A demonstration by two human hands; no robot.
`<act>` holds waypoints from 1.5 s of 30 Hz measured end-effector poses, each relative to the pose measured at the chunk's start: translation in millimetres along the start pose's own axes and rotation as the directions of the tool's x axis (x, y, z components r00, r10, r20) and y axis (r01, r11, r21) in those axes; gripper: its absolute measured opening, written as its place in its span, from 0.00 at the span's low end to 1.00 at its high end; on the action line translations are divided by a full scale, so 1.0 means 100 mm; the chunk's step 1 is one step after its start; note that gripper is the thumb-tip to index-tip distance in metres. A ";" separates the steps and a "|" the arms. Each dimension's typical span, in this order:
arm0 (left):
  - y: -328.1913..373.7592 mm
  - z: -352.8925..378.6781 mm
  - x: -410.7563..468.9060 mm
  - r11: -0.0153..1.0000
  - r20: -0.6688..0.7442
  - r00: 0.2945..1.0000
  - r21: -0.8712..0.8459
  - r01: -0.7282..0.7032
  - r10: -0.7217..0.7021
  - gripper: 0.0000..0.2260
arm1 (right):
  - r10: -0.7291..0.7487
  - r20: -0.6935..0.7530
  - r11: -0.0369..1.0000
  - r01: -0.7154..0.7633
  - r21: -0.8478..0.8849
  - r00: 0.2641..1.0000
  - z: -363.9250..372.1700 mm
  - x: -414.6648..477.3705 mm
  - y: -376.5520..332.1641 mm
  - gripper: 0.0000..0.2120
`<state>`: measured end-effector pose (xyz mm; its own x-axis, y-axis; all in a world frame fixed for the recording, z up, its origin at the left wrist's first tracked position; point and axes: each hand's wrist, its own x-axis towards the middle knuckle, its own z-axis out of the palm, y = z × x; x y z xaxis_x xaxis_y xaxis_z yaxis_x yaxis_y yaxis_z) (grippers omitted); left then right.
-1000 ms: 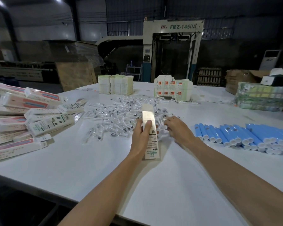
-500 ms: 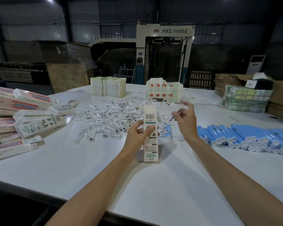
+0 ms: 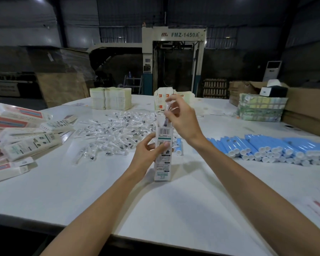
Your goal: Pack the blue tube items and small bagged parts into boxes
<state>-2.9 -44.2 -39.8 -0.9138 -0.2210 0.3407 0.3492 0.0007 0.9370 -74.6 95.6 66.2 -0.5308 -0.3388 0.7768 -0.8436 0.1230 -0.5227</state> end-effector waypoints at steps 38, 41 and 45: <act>0.02 0.04 -0.03 0.989 -0.044 0.990 0.069 -0.128 0.132 0.32 | 0.236 0.082 0.949 -0.248 0.196 0.968 0.00 -0.64 0.28 0.24; 0.06 0.07 -0.07 0.971 -0.008 0.979 0.129 -0.203 0.206 0.36 | 0.206 0.145 0.954 -0.232 0.188 0.968 -0.03 -0.71 0.31 0.22; 0.10 0.10 -0.08 0.954 0.056 0.971 0.181 -0.241 0.234 0.32 | 0.157 0.185 0.964 -0.191 0.185 0.970 -0.07 -0.77 0.32 0.21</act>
<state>5.7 -33.0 -31.9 -0.8168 -0.1593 0.5545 0.5154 0.2305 0.8254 -60.9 132.6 -8.0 -0.6324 -0.4820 0.6065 -0.6966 0.0112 -0.7174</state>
